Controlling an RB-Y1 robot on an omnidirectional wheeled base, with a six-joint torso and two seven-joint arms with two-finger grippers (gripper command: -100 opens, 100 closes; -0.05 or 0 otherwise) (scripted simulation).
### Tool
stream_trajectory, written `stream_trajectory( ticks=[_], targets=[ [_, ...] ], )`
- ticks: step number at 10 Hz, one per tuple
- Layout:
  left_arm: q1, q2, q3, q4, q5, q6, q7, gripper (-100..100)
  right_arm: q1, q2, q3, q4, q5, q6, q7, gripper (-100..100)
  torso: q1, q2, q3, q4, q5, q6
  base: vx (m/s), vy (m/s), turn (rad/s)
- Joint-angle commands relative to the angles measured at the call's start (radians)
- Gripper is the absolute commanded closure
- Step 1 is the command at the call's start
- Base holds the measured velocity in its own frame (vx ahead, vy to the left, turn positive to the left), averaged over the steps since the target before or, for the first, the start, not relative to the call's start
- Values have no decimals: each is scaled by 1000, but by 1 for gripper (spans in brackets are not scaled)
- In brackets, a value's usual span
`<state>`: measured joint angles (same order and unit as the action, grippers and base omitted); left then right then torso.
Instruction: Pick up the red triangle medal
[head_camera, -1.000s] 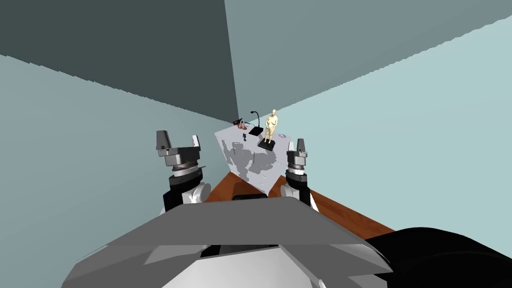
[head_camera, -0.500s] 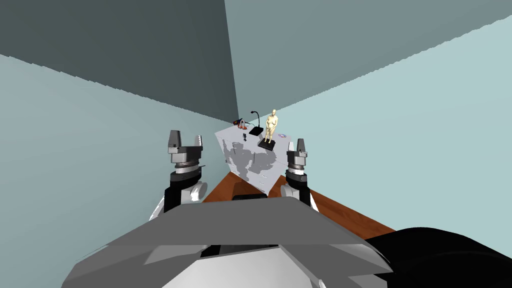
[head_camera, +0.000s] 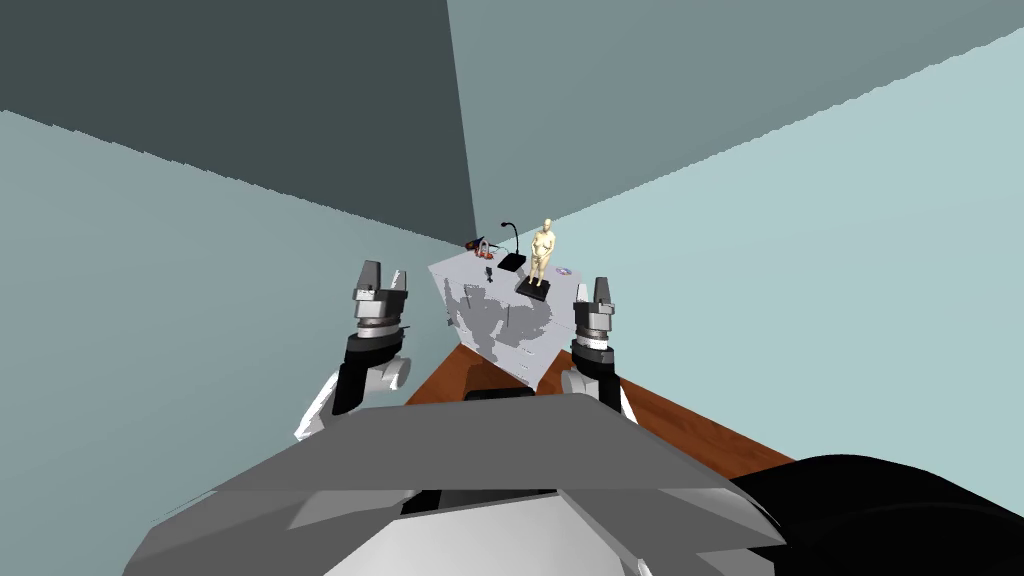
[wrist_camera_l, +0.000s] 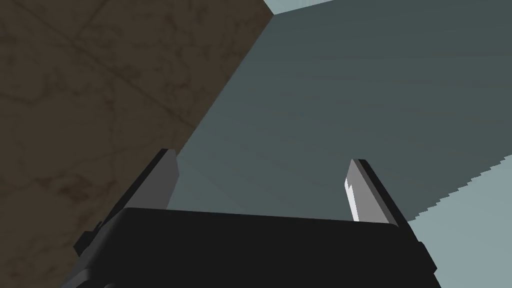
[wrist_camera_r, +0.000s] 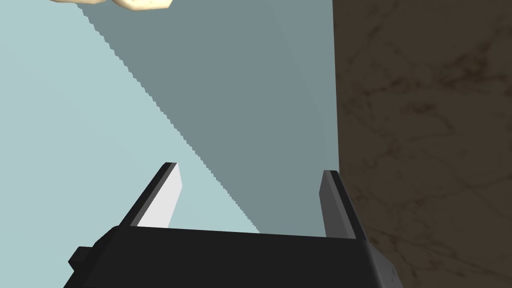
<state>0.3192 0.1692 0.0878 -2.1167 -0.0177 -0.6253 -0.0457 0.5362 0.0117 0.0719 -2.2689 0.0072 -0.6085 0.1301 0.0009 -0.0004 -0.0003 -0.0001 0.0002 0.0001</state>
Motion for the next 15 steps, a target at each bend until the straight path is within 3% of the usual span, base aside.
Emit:
stream_trajectory(
  ticks=[1, 9, 12, 15],
  targets=[
    [-25, 12, 18, 33, -23, 4, -19, -100, 0, 0, 0, 0, 0, 0, 0, 0, 0, 0, 0, 0, 0, 0, 2, 9, -32],
    [-141, 78, 91, 197, -130, 29, -105, -100, 0, 0, 0, 0, 0, 0, 0, 0, 0, -1, -1, 0, 0, 0, 12, 7, -62],
    [-165, 103, 95, 241, -160, 41, -130, -100, 0, 0, 0, 0, 0, 0, 0, 0, -1, -2, -1, 0, 0, 0, 28, 0, -128],
    [-194, 139, 78, 309, -213, 75, -174, -100, 0, 0, 0, 0, 0, 0, 0, 0, -2, -3, -2, -1, 0, 1, 44, -12, -275]
  ],
)
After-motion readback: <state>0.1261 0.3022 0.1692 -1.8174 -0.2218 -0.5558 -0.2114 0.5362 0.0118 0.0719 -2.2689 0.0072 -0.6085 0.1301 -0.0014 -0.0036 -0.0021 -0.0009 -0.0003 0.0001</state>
